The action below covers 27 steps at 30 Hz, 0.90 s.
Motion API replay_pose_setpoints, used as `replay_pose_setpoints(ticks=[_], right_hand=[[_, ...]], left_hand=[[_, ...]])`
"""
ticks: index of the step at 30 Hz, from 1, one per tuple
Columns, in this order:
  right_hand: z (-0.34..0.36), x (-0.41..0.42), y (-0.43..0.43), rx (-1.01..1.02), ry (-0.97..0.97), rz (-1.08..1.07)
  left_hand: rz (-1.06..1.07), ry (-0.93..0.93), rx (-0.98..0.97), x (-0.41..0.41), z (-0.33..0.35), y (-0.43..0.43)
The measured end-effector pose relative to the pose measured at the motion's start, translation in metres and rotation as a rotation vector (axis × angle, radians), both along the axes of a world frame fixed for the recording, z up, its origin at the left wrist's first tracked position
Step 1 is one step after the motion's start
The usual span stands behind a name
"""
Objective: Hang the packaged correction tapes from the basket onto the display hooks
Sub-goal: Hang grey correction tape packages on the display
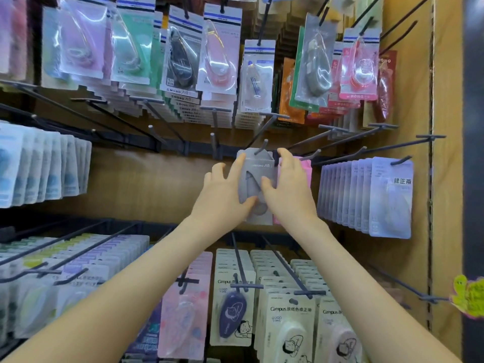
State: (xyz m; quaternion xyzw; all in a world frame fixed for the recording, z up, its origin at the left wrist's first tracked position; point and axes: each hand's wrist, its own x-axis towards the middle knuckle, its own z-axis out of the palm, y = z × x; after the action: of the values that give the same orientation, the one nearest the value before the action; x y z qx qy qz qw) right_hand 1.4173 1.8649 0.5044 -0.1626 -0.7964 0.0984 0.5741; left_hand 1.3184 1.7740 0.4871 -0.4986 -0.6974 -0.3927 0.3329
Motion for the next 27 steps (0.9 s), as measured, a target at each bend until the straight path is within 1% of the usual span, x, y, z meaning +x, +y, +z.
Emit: replay_pose_setpoints(ticks=[3, 6, 8, 10, 13, 17, 22, 27], right_hand=[[-0.015, 0.003, -0.037, 0.165, 0.058, -0.047], [-0.035, -0.003, -0.084, 0.255, 0.119, 0.013], [-0.053, -0.013, -0.121, 0.253, 0.140, 0.095], [-0.074, -0.030, -0.163, 0.240, 0.141, 0.223], [-0.116, -0.075, -0.228, 0.229, 0.077, 0.426], [-0.184, -0.146, -0.328, 0.102, -0.113, 0.663], [-0.278, -0.235, -0.459, -0.007, -0.369, 0.831], [-0.401, -0.306, -0.566, -0.069, -0.757, 0.974]], left_hand=[[-0.054, 0.078, 0.088, 0.001, -0.009, -0.033], [-0.062, 0.121, 0.129, 0.001, -0.029, -0.079], [-0.027, 0.155, 0.151, -0.005, -0.050, -0.119], [0.006, 0.162, 0.160, -0.017, -0.075, -0.163], [0.083, 0.101, 0.153, -0.043, -0.119, -0.240], [0.278, -0.050, 0.106, -0.084, -0.187, -0.356], [0.466, -0.275, -0.039, -0.138, -0.283, -0.493], [0.637, -0.660, -0.146, -0.188, -0.407, -0.605]])
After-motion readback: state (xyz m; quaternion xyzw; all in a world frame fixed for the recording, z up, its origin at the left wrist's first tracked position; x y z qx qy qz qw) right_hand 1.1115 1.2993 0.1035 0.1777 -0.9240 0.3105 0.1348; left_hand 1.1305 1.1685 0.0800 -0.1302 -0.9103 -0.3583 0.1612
